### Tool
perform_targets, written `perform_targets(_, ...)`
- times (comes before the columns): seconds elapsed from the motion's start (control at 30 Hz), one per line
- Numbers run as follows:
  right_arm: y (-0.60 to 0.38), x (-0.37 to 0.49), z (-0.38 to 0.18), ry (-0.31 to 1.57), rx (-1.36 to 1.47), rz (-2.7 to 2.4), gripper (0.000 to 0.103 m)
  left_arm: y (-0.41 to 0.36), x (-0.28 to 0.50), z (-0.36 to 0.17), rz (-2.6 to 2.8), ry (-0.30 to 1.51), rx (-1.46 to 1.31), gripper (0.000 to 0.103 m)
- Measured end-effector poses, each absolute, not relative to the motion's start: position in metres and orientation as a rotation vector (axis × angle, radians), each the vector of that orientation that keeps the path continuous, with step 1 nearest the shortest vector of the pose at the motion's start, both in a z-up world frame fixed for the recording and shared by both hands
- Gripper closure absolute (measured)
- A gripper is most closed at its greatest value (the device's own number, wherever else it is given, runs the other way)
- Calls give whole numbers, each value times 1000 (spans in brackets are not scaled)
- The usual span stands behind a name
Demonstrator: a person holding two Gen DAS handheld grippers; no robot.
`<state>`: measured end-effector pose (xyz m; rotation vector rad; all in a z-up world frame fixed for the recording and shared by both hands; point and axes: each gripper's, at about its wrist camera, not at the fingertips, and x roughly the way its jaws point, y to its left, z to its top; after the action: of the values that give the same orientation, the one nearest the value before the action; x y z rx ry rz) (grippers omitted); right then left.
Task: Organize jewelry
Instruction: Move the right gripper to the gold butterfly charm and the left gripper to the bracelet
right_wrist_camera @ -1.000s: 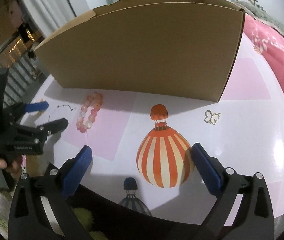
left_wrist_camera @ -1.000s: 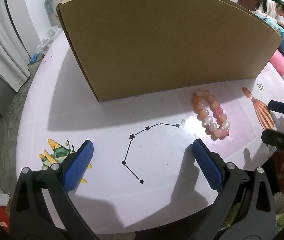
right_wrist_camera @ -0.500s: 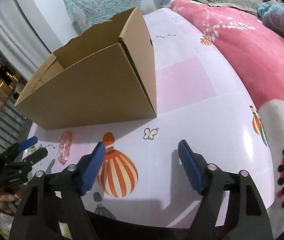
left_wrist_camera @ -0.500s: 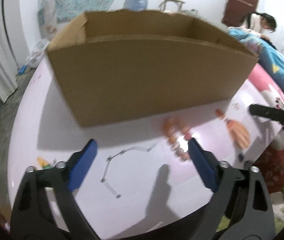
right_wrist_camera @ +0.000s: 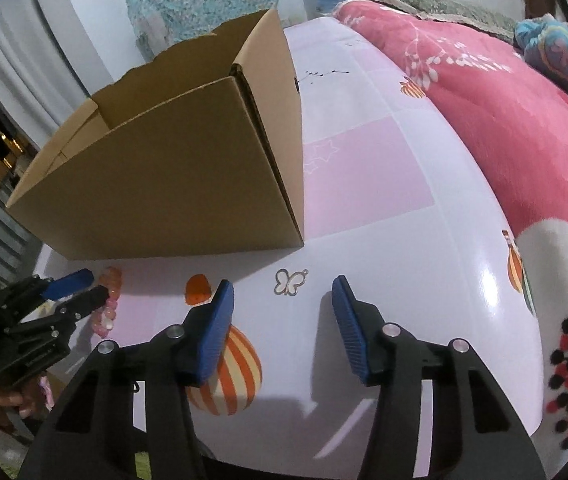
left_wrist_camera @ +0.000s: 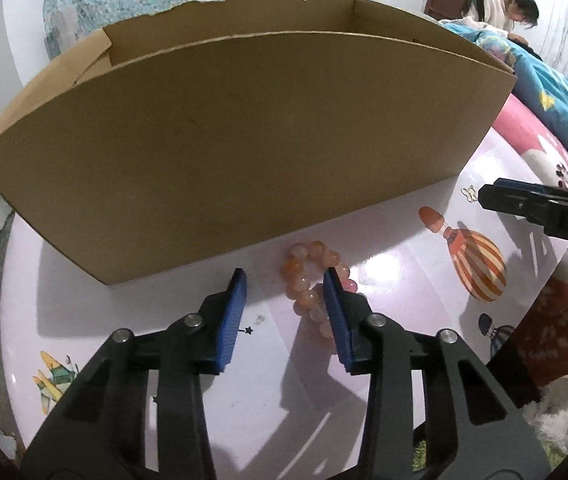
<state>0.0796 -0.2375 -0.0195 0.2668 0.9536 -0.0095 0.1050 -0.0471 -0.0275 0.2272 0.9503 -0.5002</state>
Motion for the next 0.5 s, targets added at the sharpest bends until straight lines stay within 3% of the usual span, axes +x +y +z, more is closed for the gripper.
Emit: perform_targets(0.5, -222, 91, -25, 973, 159, -47, 68, -54, 104, -28, -481, 942, 260, 70)
